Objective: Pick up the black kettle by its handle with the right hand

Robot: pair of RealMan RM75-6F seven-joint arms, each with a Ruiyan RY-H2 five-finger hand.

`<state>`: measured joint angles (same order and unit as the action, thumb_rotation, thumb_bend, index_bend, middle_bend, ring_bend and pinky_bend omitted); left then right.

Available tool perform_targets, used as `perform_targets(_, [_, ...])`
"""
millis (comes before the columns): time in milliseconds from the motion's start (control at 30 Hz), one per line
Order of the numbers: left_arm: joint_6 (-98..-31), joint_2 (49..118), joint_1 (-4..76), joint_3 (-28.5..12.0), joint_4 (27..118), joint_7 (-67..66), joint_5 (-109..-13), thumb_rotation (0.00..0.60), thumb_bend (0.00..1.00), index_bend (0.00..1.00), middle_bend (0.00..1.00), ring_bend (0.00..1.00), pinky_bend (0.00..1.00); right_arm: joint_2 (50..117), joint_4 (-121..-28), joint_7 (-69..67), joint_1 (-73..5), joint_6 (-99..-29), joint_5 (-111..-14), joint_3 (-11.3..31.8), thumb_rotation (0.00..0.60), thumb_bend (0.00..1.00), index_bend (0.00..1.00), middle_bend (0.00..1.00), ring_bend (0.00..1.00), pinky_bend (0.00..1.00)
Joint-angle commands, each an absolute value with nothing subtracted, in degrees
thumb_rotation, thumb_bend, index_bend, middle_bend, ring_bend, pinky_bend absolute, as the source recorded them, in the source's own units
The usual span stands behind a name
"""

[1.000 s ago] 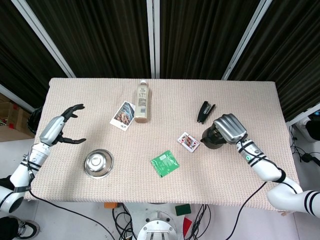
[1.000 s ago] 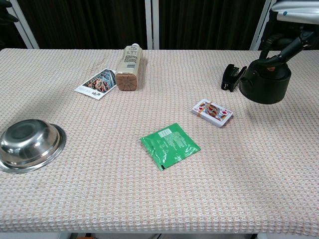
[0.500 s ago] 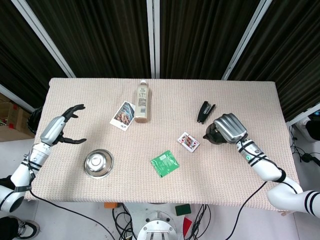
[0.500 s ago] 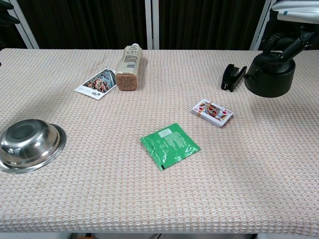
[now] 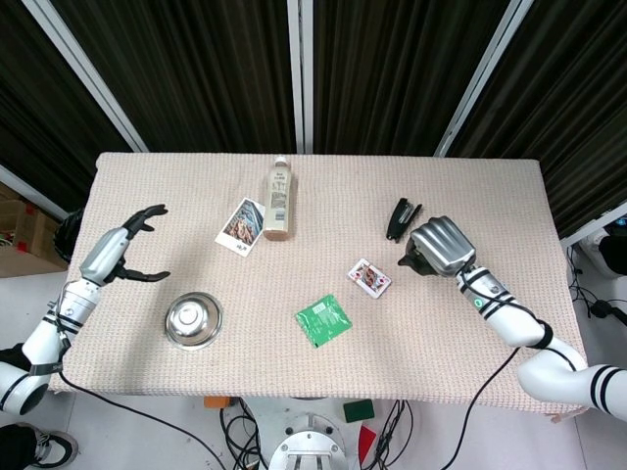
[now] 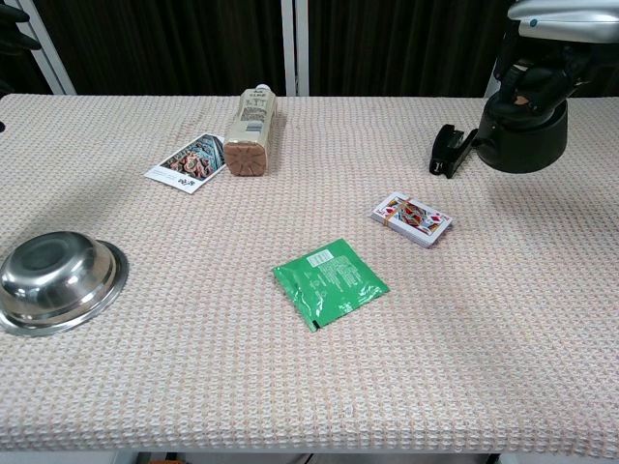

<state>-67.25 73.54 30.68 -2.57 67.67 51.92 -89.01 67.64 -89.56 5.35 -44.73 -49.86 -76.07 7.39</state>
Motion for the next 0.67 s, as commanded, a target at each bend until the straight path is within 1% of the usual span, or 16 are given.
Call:
perform_targets(33, [-67.3, 73.5, 30.6, -2.6, 67.6, 52.1, -89.0, 0.6, 0.05, 0.09, 0.12, 0.08, 0.26, 67.9, -89.5, 6.1, -45.3, -49.2, -75.5, 7.8, 0.6, 0.45, 1.0, 1.0, 1.0, 0.55])
perform_targets(667, [-67.6, 73.5, 30.5, -2.5, 66.9, 52.8, -88.9, 0.6, 0.05, 0.09, 0.12, 0.08, 0.26, 68.2, -89.9, 6.8, -45.1, -48.8, -74.3, 8.2, 0.6, 0.46, 1.0, 1.0, 1.0, 0.56])
